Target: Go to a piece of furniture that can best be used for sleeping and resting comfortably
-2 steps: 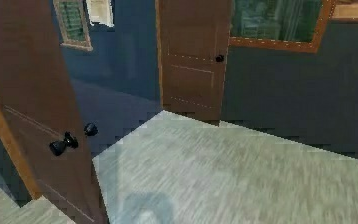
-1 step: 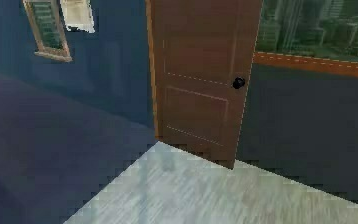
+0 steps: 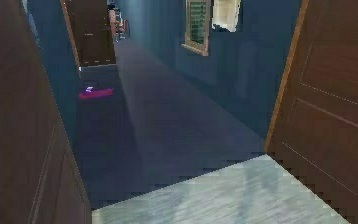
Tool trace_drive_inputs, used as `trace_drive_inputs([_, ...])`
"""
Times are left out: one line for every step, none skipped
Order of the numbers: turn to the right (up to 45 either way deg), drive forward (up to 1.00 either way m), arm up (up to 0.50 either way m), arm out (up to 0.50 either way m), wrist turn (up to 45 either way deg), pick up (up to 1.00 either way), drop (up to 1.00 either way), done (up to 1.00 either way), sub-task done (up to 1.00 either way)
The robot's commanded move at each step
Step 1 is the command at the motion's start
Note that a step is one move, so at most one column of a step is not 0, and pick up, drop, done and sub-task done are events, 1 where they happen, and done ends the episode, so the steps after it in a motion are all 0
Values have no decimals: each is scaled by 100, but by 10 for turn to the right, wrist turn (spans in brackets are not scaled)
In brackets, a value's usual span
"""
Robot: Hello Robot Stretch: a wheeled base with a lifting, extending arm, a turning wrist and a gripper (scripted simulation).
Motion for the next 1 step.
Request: trace_drive_inputs([0, 65, 0, 0, 0, 0, 0, 0, 0])
